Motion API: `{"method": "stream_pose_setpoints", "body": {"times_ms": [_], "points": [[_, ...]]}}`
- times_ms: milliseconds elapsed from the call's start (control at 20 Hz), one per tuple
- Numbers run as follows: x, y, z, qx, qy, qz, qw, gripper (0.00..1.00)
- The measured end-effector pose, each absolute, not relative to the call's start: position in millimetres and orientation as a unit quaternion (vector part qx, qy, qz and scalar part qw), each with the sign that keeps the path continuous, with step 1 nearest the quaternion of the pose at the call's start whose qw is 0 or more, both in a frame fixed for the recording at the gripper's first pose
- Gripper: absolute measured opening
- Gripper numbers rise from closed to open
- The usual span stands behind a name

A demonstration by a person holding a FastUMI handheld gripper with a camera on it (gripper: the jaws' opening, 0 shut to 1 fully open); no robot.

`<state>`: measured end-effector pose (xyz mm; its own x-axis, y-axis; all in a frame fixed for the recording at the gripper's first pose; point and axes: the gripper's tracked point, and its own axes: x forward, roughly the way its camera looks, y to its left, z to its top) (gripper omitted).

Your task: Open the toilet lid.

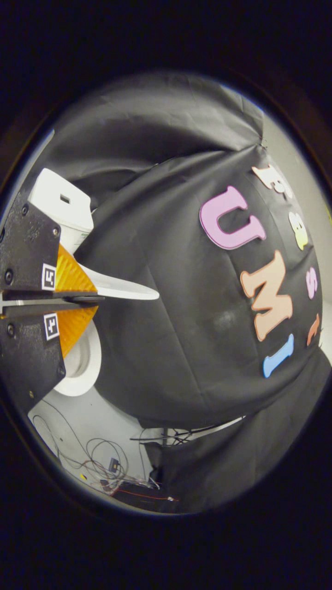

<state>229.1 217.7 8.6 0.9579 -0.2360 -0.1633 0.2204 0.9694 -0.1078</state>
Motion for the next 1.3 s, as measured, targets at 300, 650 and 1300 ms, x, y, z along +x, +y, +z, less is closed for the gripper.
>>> {"method": "stream_pose_setpoints", "body": {"times_ms": [300, 650, 1300], "points": [[234, 274, 8, -0.146, 0.092, -0.13, 0.976, 0.04], [250, 363, -14, -0.189, 0.063, -0.091, 0.976, 0.06], [273, 483, -86, -0.265, 0.11, 0.03, 0.957, 0.12]]}}
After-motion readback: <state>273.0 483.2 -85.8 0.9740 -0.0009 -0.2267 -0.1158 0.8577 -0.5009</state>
